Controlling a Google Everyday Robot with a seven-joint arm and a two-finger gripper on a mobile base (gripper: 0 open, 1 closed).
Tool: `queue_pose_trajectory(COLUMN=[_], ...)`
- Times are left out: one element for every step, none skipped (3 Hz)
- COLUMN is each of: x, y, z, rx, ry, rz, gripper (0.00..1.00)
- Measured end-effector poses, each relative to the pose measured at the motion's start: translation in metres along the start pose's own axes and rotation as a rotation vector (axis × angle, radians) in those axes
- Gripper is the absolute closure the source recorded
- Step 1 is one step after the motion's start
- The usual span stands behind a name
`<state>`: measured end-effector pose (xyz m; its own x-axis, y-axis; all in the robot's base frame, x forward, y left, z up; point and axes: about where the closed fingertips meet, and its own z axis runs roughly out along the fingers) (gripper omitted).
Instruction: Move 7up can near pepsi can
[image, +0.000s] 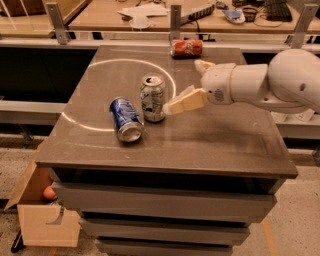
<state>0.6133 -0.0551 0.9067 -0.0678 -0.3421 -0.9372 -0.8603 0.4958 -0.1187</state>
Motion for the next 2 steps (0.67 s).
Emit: queue_pose_trajectory(x=[0.0057, 0.0045], y=[-0.0291, -0.024], z=[-0.0589, -0.0491], rx=[0.182, 0.155], ry=[0.102, 0.089], rz=[-0.017, -0.017], gripper=[0.0, 0.0])
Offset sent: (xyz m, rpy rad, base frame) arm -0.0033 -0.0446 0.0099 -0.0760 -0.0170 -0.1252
